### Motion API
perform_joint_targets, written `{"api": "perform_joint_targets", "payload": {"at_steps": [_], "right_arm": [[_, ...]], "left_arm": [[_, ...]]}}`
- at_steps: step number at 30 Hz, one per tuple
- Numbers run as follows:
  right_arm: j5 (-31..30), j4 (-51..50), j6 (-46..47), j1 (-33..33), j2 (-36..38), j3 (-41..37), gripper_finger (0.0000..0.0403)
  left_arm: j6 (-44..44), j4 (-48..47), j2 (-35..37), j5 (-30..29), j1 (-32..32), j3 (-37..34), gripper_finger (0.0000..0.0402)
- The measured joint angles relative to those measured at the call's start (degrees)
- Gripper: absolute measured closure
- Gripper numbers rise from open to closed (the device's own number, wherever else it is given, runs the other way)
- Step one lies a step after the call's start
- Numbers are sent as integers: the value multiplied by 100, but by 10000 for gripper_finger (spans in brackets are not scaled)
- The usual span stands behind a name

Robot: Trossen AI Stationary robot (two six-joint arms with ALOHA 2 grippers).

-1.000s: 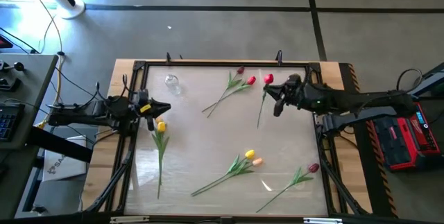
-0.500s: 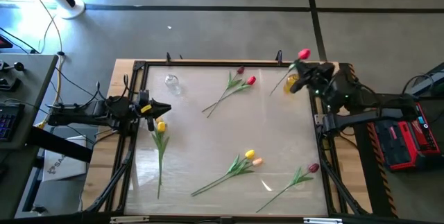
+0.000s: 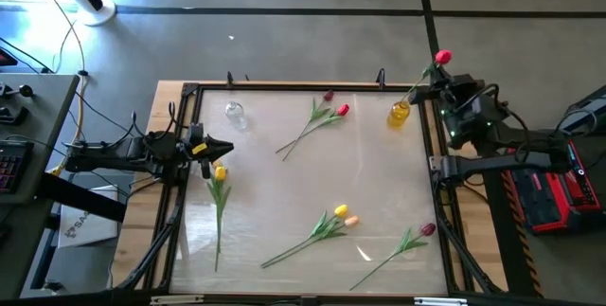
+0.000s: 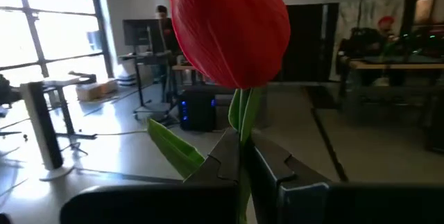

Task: Sort flowers into vase by color
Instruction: Put the bottom red tulip into the yellow vase

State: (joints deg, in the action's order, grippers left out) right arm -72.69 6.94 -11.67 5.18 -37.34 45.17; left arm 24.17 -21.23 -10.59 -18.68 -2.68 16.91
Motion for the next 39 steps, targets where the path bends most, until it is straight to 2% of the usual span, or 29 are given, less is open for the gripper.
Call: {"api": "perform_joint_targets", "payload": {"at_steps": [11,20,39], "right_arm": [[-13,-87,-232,320,-3,0,403],[116,-1088,1159,585,-4,0,403],[751,-2226,2579,1309,-59,0,403]], "left_arm": [[124,2,0,0,2,0,367],[205,4,0,0,2,0,367],[277,4,0,4,1,0,367]]}}
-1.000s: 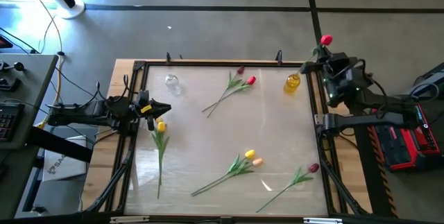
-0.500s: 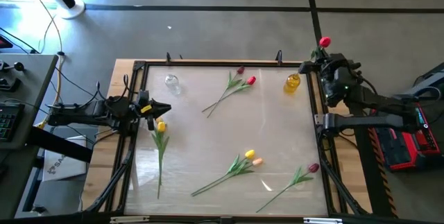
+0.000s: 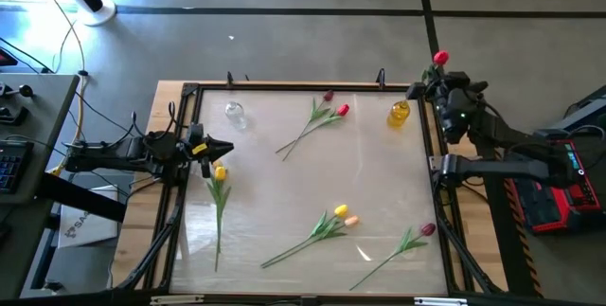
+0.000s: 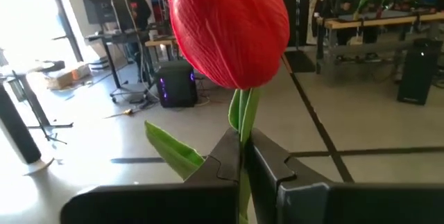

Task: Sort flowers into vase by color
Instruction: Put the bottom red tulip into the yellow vase

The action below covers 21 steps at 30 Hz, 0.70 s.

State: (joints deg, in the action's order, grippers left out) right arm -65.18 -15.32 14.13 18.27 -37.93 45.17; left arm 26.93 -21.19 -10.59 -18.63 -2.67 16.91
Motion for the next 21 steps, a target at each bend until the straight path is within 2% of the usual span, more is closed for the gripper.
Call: {"api": "perform_joint_targets", "payload": {"at_steps": [8,16,21], "right_arm": [[469,-1139,937,397,-72,0,403],[641,-1186,1002,531,-141,0,403],[961,-1192,987,585,-146,0,403]], "left_arm": [[-151,-51,0,1,0,0,367],[-163,-44,2,-2,2,0,367],[-155,-42,2,-2,2,0,367]]}}
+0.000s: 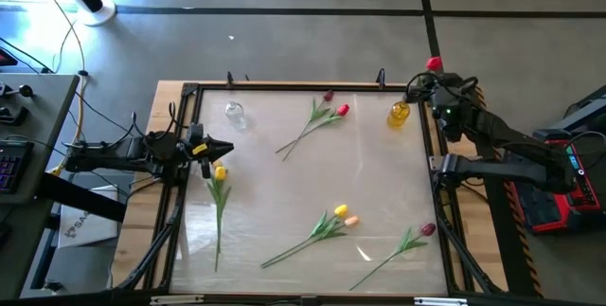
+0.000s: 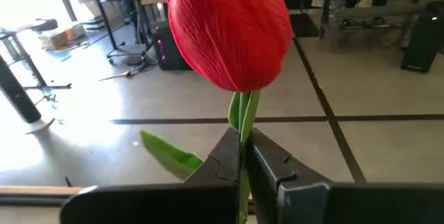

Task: Sort flowers into vase by color
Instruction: Put the bottom red tulip into the yellow vase

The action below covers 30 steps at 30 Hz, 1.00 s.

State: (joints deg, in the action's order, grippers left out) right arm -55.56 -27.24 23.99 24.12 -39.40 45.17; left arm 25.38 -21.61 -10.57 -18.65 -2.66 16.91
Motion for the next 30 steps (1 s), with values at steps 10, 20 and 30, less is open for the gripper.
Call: {"api": "perform_joint_targets", "payload": {"at_steps": [10,20,30], "right_arm": [[-12,-80,203,0,-9,0,403],[51,-491,589,95,-211,-236,399],[464,-359,857,275,-261,-860,365]], "left_arm": [[155,0,0,0,0,0,367],[386,0,-1,0,-1,0,367],[195,0,0,2,-1,0,367]]}}
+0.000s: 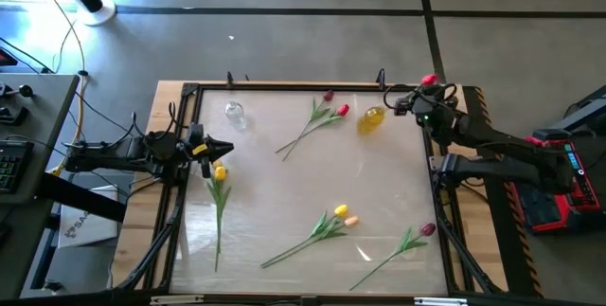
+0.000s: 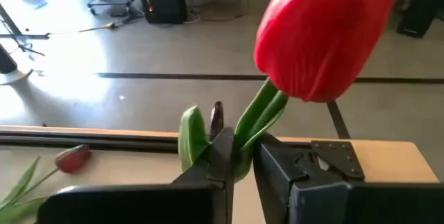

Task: Sort flowers into vase by color
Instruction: Put the bottom red tulip into the yellow vase

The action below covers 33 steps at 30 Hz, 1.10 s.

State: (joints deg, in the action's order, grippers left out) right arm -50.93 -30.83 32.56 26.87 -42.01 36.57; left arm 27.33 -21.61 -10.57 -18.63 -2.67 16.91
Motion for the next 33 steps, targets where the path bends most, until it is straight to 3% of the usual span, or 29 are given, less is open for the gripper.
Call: {"api": "perform_joint_targets", "payload": {"at_steps": [7,16,33], "right_arm": [[141,315,-556,23,14,102,347],[322,850,-1460,23,-1,405,373],[1680,498,-667,-4,-410,416,400]], "left_arm": [[4,17,2,2,1,0,367],[-16,45,2,4,1,0,367],[7,20,2,7,1,0,367]]}}
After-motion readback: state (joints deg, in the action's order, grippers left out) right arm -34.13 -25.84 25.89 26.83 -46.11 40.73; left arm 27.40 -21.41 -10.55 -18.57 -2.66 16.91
